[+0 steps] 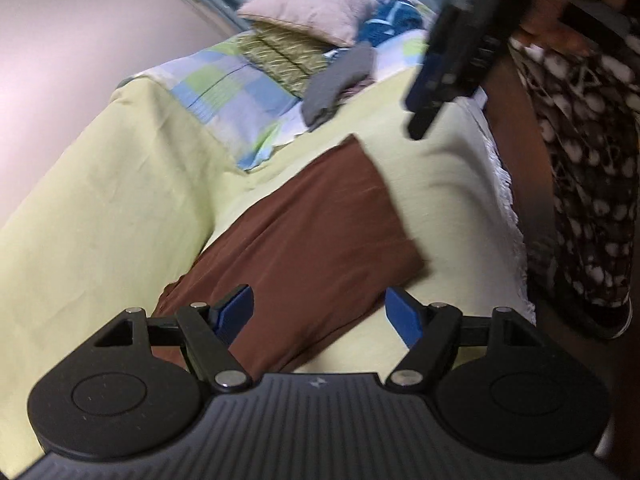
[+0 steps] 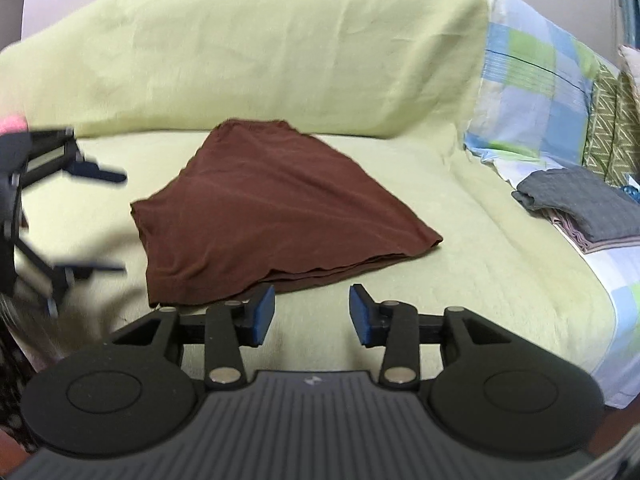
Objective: Fold clothes
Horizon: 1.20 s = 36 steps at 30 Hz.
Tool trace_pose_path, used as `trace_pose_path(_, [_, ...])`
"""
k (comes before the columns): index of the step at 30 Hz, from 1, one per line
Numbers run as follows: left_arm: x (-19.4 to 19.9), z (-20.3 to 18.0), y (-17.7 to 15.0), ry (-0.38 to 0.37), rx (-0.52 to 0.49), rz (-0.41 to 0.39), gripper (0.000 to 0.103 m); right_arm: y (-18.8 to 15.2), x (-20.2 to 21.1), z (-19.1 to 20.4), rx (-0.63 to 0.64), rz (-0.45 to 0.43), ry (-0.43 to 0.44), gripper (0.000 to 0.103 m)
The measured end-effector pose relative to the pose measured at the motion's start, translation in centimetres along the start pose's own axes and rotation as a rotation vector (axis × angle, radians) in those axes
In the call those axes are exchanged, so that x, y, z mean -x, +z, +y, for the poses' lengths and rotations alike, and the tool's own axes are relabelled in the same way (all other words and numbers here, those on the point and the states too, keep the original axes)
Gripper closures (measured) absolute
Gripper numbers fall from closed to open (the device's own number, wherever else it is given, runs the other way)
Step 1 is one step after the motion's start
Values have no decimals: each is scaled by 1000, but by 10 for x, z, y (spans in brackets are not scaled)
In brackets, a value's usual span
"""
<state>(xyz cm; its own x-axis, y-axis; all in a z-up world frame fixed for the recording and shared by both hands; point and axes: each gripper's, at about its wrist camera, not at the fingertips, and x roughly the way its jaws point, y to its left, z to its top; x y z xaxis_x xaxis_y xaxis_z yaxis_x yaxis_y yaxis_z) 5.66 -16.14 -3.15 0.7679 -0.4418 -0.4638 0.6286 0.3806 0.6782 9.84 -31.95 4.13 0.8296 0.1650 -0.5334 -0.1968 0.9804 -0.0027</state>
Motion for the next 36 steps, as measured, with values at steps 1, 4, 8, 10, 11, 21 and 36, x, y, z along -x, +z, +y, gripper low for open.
trace_pose_path(1, [-2,-4,2,-1,-5,6,29,-3,1,-3,-6,-3,0,65])
trace_pose_path(4, [-16,-24,8,10,-89,63,30,-9,5,-14,-36,-2,10,61])
trace_pose_path(8, [-26,-42,12,76,-187,88,29,-15,7,-25,-71,-9,12,55])
trace_pose_path(10, [-30,-47,17,88,-201,105,29,-16,6,-29,-95,-18,13,55])
trace_pose_path(11, [-32,-49,19,91,-204,116,31,-16,5,-31,-109,-24,18,54])
trace_pose_path(21, [-51,-81,33,232,-276,161,34,-16,4,-34,-152,-63,40,48])
trace_pose_path(36, [-41,-61,38,190,-101,204,94,-16,4,-34,-153,-63,36,43])
